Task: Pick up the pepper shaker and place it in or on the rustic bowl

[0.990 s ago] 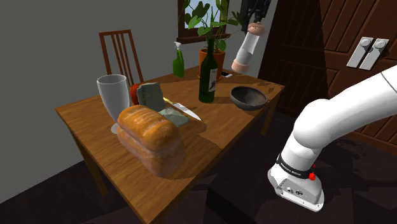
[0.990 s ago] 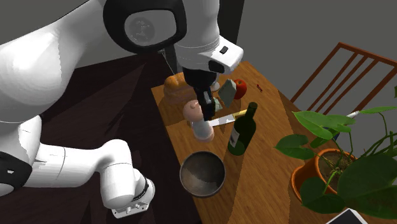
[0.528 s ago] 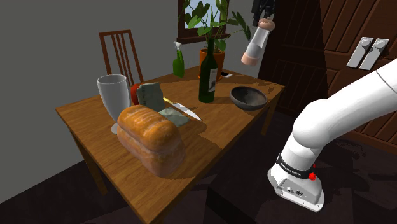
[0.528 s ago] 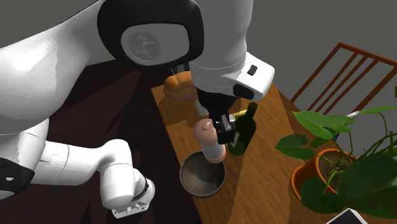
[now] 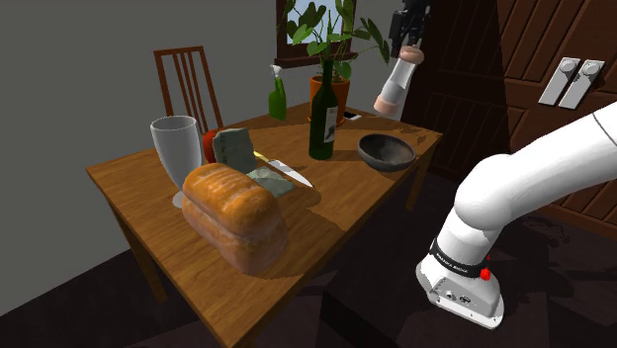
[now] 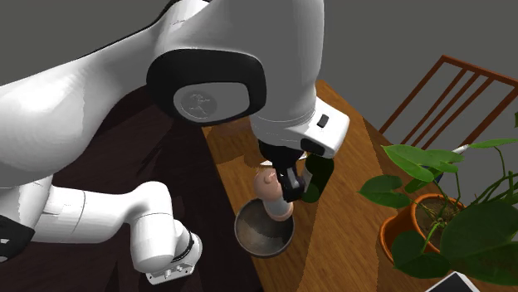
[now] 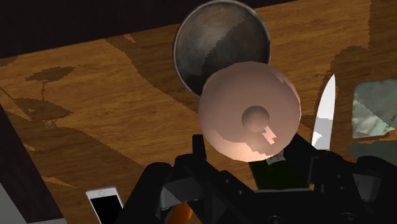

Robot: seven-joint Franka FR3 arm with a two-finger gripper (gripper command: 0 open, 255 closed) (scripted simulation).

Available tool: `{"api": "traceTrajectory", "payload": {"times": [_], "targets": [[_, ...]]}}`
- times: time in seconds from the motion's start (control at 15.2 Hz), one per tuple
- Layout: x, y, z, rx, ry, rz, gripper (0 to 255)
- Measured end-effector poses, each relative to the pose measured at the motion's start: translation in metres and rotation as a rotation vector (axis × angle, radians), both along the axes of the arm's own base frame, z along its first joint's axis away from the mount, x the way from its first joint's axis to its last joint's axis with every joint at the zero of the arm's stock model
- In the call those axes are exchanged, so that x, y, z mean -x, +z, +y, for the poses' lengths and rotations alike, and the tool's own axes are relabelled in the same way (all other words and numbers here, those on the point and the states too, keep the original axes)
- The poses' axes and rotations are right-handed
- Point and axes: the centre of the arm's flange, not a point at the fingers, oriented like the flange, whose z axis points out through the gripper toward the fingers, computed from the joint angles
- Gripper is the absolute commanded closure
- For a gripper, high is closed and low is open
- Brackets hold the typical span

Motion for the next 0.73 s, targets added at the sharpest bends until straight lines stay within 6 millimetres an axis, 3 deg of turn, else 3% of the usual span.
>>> {"api": "traceTrajectory", "payload": {"times": [0.73], "targets": [[-0.001,-0.057,0.0,0.0,0.0,0.0,255]]}}
